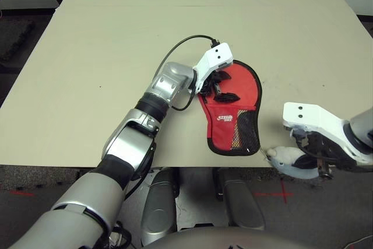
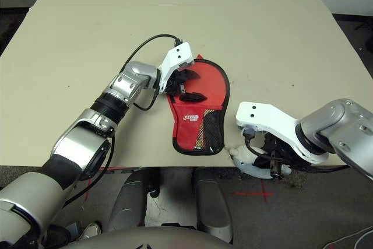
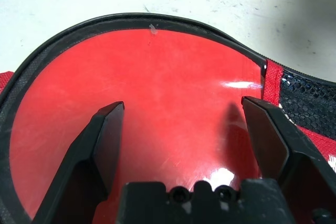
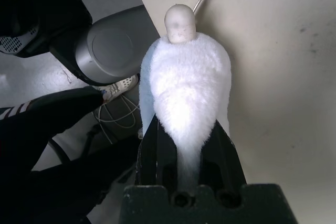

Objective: Store the ping-pong paddle in its case and zip it.

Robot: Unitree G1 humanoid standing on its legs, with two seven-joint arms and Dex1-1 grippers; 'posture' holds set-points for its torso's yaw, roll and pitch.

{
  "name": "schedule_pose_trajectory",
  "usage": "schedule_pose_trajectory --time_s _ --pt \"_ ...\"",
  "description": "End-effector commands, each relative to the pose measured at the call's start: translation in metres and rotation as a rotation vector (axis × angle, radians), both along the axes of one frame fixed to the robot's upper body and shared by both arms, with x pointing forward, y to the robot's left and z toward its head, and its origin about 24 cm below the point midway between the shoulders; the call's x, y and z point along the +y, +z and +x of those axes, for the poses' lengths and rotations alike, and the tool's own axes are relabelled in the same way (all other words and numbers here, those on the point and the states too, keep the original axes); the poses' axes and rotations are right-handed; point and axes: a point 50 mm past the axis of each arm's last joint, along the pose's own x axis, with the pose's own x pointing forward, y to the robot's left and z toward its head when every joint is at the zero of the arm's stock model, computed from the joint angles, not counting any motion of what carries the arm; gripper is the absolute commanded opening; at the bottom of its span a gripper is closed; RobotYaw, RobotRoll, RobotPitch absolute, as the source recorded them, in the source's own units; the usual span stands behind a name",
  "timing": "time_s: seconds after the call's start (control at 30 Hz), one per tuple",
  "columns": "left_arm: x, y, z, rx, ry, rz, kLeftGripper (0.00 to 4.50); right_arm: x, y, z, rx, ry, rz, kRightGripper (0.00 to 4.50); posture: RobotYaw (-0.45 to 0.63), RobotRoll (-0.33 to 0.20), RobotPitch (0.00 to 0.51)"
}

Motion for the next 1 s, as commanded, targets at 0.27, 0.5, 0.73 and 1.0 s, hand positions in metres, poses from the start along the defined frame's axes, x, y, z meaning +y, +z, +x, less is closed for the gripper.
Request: schedule_pose_trajectory --time_s 0.27,0.5,0.73,1.0 --pt "0.042 0.036 -0.02 0.145 -0.019 -0.064 4.5 -0.031 0.085 0.015 -0.062 -0.219 0.387 3.44 -0.16 0.0 0.231" --pt "0.11 0.075 -0.004 0.07 0.337 -0.254 4.5 -0.073 0.1 0.061 -0.426 -0.517 0.689 4.46 -0.11 0.0 0.235" --pt "0.168 0.066 0.026 -0.176 0.826 -0.384 4.5 -0.098 0.038 0.119 -0.747 -0.852 0.746 4.46 -0.07 0.0 0.242" --pt "0.216 0.018 0.022 -0.255 1.167 -0.442 4.5 -0.102 -0.01 0.161 -1.017 -1.058 0.738 4.46 -0.04 0.0 0.241"
